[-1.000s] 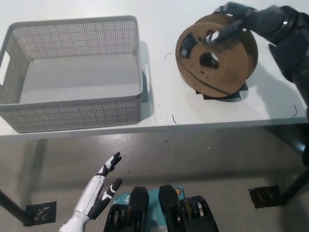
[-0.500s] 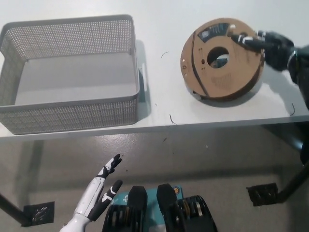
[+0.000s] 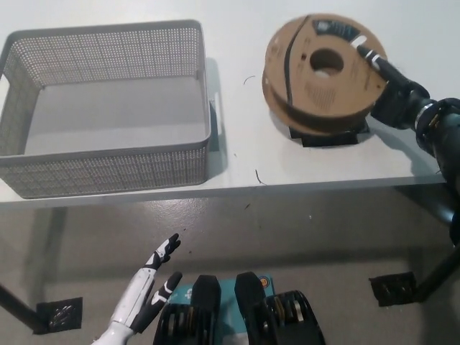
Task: Use the right hand to pick up a 3d printing filament and place it into a container on the left side
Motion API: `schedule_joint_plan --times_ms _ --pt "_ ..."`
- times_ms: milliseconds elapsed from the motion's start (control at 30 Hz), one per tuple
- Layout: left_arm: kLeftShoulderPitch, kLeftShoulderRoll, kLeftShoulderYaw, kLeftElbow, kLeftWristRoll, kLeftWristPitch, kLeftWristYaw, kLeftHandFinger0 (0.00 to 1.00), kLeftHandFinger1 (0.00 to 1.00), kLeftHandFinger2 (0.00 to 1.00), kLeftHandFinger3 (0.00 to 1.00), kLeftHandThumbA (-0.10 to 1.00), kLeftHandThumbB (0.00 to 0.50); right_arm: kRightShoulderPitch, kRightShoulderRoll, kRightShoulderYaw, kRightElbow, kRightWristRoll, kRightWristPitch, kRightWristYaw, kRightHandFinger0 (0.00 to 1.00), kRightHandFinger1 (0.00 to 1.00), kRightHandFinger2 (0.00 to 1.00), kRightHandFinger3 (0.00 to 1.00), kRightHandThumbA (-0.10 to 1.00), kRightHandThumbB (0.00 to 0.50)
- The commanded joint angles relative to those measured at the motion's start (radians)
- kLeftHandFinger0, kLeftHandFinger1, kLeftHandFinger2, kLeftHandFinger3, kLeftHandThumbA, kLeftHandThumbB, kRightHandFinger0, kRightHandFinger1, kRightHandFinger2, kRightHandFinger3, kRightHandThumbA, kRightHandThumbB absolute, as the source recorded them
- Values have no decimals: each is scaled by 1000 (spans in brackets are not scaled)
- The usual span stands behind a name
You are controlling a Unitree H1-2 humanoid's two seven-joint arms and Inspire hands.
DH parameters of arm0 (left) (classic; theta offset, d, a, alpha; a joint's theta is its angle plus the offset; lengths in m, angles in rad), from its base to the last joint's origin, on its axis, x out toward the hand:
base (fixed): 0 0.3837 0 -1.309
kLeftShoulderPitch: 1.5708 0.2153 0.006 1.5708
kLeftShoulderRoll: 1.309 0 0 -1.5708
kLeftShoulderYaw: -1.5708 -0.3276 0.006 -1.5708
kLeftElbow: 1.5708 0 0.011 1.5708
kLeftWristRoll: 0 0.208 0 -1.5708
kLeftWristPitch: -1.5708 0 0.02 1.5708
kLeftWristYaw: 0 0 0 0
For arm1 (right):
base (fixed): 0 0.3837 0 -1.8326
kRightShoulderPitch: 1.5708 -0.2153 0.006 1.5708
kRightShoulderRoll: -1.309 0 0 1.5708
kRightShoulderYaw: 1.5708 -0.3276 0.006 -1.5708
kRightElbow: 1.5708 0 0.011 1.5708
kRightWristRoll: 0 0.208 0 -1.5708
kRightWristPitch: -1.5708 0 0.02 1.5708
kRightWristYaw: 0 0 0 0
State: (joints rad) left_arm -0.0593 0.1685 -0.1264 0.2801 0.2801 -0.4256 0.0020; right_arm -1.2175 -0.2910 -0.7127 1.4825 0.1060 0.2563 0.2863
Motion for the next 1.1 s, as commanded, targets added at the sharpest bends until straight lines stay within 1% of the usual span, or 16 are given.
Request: schedule_joint_plan --times_ms 0,100,133,200,233,267,333,367,433,567,633,667,700,900,1033,1067 --pt "-5 15 -11 -18 -6 -44 8 1000 1000 1000 1000 1000 237 -264 -29 -195 -48 310 24 -10 0 254 810 1000 -100 111" --pt "-4 16 -9 -22 1 -44 7 1000 1000 1000 1000 1000 237 -289 -28 -217 -49 311 60 -4 0 240 788 1000 -100 91" --pt "-5 18 -9 -22 -2 -44 6 1000 1000 1000 1000 1000 237 -296 -27 -212 -50 300 62 -1 0 228 764 952 -100 89" --pt "-8 17 -7 -21 4 -44 9 1000 1000 1000 1000 1000 243 -317 -23 -200 -50 285 78 1 0 208 733 737 -100 117" --pt "-9 17 -6 -22 9 -44 11 1000 1000 1000 1000 1000 239 -327 -18 -196 -52 282 79 -1 0 204 718 1000 -100 130" --pt "-10 18 -7 -22 9 -44 12 1000 1000 1000 1000 1000 235 -339 -9 -194 -55 279 84 -16 0 188 736 1000 -100 148" --pt "-10 17 -8 -24 8 -44 17 1000 1000 1000 1000 1000 239 -357 5 -181 -55 270 90 -21 0 185 766 1000 -100 132" --pt "-10 17 -8 -23 1 -44 16 1000 1000 1000 1000 1000 240 -366 14 -155 -57 251 83 -13 0 183 735 986 -100 143" --pt "-7 16 -11 -22 -3 -44 17 1000 1000 1000 1000 1000 242 -383 39 -105 -66 211 72 5 0 135 688 1000 -100 82" --pt "6 6 -14 -32 -6 -44 11 1000 1000 1000 1000 1000 238 -411 101 -36 -77 175 42 10 0 44 595 1000 -100 64" --pt "3 6 -19 -31 -10 -44 13 1000 1000 1000 1000 1000 239 -425 121 -9 -76 167 46 14 0 111 706 807 -100 78" --pt "1 8 -22 -28 -8 -44 15 1000 1000 1000 1000 1000 243 -438 139 2 -72 166 51 -3 0 136 677 957 -100 123" --pt "3 8 -22 -28 -5 -44 15 1000 1000 1000 1000 1000 243 -444 153 8 -69 166 45 -25 0 120 642 1000 -100 121" --pt "47 1 -39 -47 -3 -44 19 1000 1000 1000 1000 1000 240 -446 240 85 -63 160 40 -33 0 156 699 1000 -100 107" --pt "46 0 -49 -50 1 -44 24 1000 1000 1000 1000 1000 245 -455 289 133 -59 156 14 -61 0 116 618 1000 -100 118" --pt "46 0 -50 -48 2 -44 24 1000 1000 1000 1000 1000 251 -455 301 153 -58 148 -1 -66 0 131 640 1000 -100 104"
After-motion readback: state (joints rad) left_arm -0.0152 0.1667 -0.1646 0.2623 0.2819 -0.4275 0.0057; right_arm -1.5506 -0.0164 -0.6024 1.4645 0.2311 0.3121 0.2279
